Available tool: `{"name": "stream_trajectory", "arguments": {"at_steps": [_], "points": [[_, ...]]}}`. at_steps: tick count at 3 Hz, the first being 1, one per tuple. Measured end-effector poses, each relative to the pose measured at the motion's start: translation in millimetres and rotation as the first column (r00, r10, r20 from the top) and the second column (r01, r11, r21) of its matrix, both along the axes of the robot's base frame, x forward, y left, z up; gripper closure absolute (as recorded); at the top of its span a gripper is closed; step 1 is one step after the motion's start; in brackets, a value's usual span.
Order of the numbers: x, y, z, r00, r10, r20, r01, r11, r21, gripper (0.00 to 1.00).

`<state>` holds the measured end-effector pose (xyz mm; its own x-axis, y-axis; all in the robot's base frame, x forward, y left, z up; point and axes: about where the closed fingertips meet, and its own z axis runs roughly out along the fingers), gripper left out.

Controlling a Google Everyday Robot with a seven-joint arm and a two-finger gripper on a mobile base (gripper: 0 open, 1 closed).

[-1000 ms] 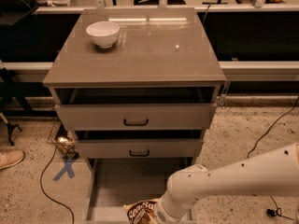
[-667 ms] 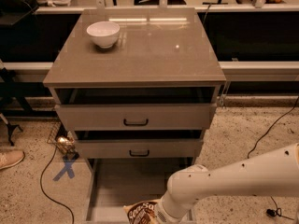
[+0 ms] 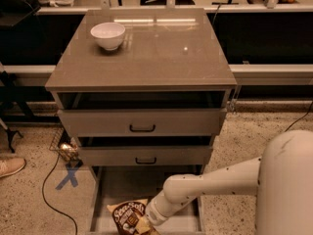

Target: Place brown chip bag into bottom drawer

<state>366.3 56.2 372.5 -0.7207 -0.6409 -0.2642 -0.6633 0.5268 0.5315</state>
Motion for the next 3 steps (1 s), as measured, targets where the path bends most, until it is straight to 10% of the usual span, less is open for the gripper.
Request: {"name": "stream_trajectory", "arguments": {"at_steps": [1, 3], "points": [[28.1, 39.5, -44.3, 1.0000, -0.003, -0.008, 0.004, 0.996, 0.094, 1.00], [47.1, 109.5, -112.9, 0.9962, 0.008, -0.086, 0.010, 0.978, 0.207, 0.50]]}}
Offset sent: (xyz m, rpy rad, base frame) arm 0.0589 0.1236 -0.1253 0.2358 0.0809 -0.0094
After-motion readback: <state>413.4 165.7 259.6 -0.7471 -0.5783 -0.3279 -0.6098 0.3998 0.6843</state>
